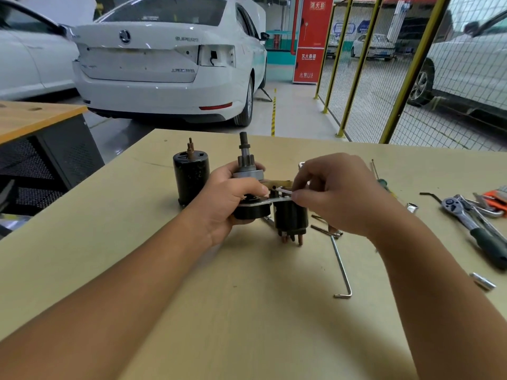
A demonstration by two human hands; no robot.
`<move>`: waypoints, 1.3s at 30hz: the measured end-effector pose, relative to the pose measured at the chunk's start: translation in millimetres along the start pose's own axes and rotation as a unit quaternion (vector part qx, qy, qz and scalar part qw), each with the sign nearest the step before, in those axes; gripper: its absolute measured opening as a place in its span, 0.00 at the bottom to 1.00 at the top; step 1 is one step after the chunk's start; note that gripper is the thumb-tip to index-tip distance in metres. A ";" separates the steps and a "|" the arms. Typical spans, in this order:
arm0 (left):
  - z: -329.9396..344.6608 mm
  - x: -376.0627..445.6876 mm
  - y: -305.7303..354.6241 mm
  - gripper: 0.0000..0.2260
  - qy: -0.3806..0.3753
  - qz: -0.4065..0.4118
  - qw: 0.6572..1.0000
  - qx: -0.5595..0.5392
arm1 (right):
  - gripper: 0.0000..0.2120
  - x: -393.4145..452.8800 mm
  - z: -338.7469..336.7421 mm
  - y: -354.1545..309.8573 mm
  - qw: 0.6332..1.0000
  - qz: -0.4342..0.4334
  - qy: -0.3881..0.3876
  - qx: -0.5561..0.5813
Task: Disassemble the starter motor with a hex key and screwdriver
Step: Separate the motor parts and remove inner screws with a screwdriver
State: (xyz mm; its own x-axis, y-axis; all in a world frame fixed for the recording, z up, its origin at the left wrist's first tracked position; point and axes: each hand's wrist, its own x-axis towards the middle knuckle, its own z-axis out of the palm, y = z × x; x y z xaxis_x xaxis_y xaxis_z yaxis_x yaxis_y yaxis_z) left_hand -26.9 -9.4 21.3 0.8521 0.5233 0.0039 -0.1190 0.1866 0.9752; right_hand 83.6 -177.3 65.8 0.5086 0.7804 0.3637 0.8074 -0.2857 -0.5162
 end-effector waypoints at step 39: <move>11.4 -20.2 20.2 0.18 -0.104 0.118 0.979 0.131 | 0.11 -6.0 -6.6 -30.8 0.989 0.136 0.015 -0.058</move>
State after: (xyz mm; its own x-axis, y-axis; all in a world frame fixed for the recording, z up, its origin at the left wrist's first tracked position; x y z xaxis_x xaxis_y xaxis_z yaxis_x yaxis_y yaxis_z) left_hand -40.7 -25.7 43.4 0.9051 0.3402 0.2551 -0.2140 -0.1539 0.9646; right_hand 57.6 -176.9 84.6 0.7190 0.6498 0.2467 0.6674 -0.5464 -0.5060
